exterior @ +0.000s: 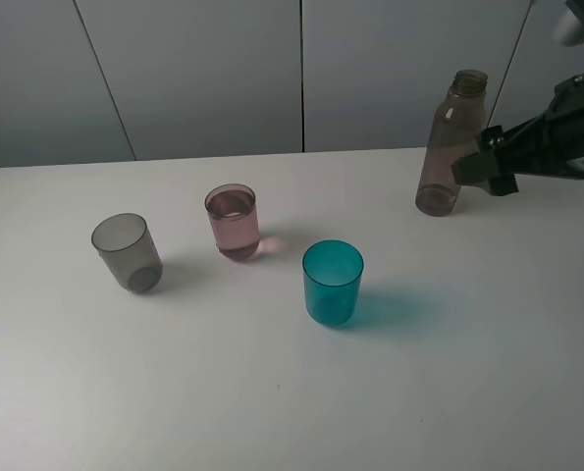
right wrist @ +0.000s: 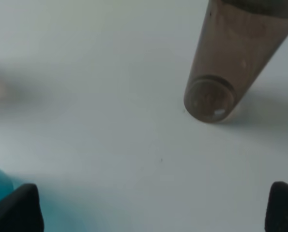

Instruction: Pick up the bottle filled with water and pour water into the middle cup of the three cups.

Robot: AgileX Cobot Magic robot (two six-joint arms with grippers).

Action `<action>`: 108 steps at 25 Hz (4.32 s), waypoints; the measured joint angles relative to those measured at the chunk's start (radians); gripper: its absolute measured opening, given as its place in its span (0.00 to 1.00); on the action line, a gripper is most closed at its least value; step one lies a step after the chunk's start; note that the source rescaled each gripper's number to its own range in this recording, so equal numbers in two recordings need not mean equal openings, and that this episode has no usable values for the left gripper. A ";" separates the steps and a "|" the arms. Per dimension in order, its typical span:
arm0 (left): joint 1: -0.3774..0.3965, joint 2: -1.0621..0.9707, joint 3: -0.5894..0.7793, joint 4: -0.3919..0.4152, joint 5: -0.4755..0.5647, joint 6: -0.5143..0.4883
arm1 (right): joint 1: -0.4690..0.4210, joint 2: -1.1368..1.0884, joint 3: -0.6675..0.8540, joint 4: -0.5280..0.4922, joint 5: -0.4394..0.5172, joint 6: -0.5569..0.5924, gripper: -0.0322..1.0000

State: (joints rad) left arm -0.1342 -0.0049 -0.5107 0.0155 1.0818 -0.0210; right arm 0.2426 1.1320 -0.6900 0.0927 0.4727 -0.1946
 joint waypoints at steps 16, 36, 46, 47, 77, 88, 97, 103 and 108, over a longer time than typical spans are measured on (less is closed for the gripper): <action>0.000 0.000 0.000 0.000 0.000 0.000 | 0.000 -0.431 0.002 -0.177 0.391 0.186 0.99; 0.000 0.000 0.000 0.000 0.000 0.000 | -0.231 -0.863 0.122 -0.013 0.636 0.128 0.99; 0.000 0.000 0.000 0.000 0.000 0.003 | -0.261 -1.120 0.180 -0.001 0.623 0.123 0.99; 0.000 0.000 0.000 0.000 0.000 0.004 | -0.270 -1.127 0.180 -0.001 0.623 0.123 0.99; 0.000 0.000 0.000 0.000 0.000 0.001 | -0.279 -1.132 0.180 -0.001 0.623 0.121 0.99; 0.000 0.000 0.000 0.000 0.000 0.001 | -0.279 -1.132 0.180 -0.001 0.623 0.121 0.99; 0.000 0.000 0.000 0.000 0.000 0.001 | -0.279 -1.132 0.180 -0.001 0.623 0.121 0.99; 0.000 0.000 0.000 0.000 0.000 0.001 | -0.279 -1.132 0.180 -0.001 0.623 0.121 0.99; 0.000 0.000 0.000 0.000 0.000 0.001 | -0.279 -1.132 0.180 -0.001 0.623 0.121 0.99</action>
State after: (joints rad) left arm -0.1342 -0.0049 -0.5107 0.0155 1.0818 -0.0204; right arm -0.0366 0.0003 -0.5097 0.0921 1.0961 -0.0740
